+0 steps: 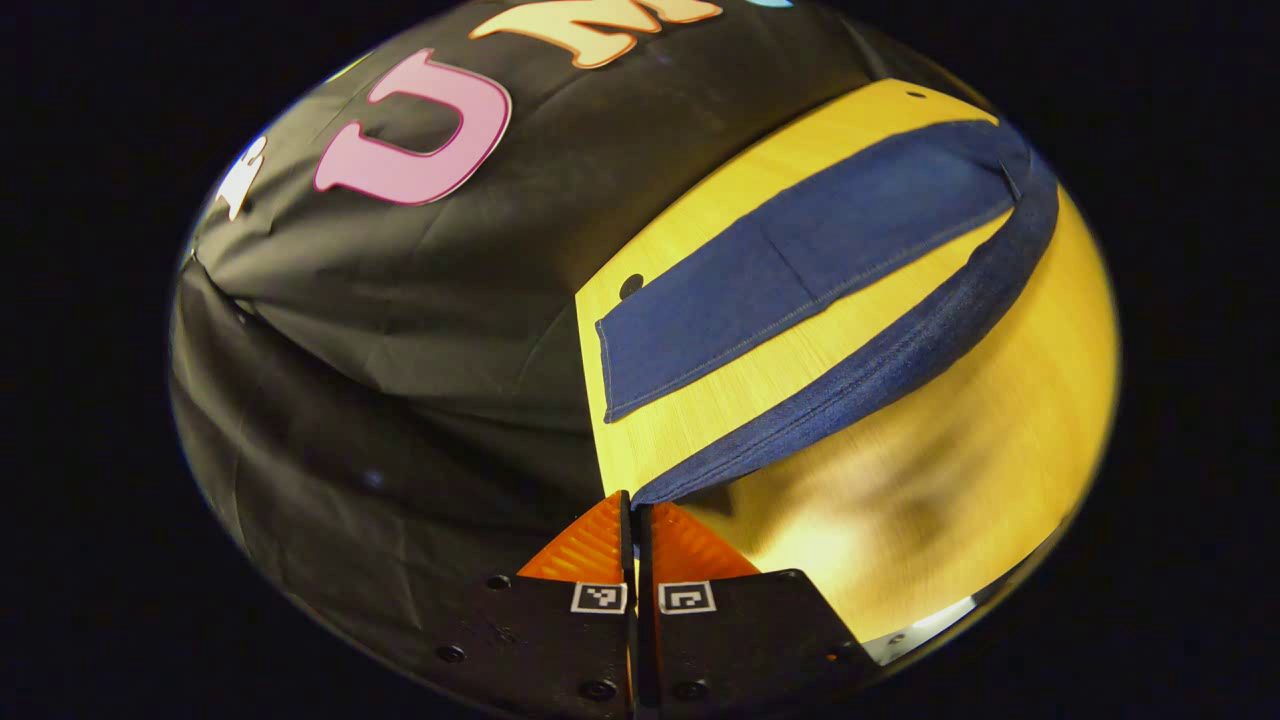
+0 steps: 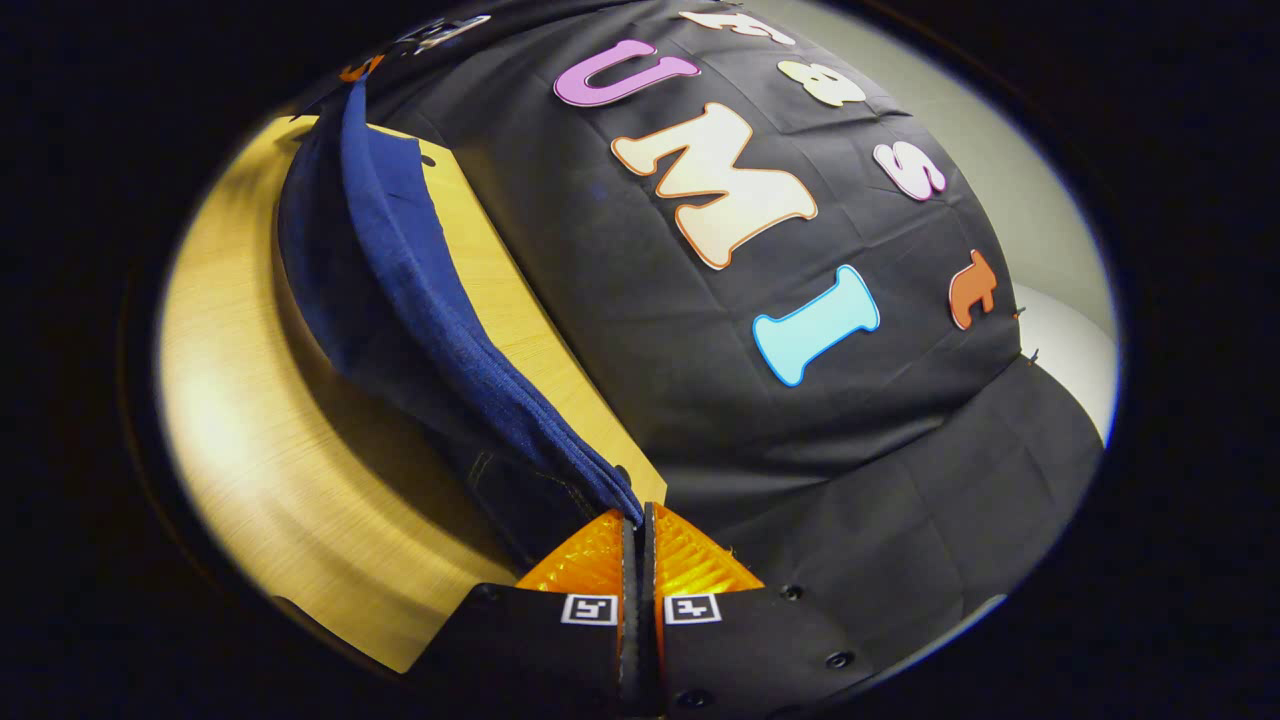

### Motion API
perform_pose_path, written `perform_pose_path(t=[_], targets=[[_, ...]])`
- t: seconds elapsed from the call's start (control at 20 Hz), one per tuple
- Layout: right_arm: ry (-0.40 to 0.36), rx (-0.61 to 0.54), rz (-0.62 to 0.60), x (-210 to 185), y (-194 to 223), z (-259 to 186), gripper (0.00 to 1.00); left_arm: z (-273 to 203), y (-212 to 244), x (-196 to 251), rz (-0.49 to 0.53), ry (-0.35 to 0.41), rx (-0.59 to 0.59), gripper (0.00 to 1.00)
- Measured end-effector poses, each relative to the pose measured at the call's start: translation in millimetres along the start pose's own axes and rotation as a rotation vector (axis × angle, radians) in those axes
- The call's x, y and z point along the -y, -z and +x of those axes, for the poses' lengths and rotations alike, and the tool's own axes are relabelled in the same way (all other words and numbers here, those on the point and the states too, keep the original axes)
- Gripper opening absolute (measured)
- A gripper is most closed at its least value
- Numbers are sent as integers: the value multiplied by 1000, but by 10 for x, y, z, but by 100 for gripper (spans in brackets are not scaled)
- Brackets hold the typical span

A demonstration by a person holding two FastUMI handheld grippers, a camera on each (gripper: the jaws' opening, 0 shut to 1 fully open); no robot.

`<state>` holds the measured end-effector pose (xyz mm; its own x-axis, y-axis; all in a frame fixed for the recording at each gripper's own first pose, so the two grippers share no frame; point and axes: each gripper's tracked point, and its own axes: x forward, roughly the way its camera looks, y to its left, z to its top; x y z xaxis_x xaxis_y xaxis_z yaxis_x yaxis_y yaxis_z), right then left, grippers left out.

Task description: Grasp the waist and the cuffs of the jeans and fold them to make the two legs overlap; first hold the waist and fold one-third of the jeans toward the cuffs, then hold the cuffs and fold the remaining one-third in the same direction to finish folding.

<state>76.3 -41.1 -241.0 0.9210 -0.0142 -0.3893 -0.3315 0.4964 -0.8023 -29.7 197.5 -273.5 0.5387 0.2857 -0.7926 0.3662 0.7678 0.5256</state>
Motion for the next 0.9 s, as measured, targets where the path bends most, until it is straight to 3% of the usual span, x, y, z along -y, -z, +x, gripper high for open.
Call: perform_pose_path(t=[0.1, 0.4, 0.6, 0.9], targets=[[-3, -15, 16, 12, -40, 107, 2, 177, -213, -153, -2, 6, 18, 0], [-15, -69, 20, 54, -92, 559, 3, 696, -837, -359, 133, -3, 68, 0], [-32, -113, 41, -10, -76, 874, 3, 1107, -1095, -297, 131, 53, 54, 0], [-25, -179, 85, -219, -64, 1464, 3, 1752, -1476, -225, 120, 67, 45, 0]])
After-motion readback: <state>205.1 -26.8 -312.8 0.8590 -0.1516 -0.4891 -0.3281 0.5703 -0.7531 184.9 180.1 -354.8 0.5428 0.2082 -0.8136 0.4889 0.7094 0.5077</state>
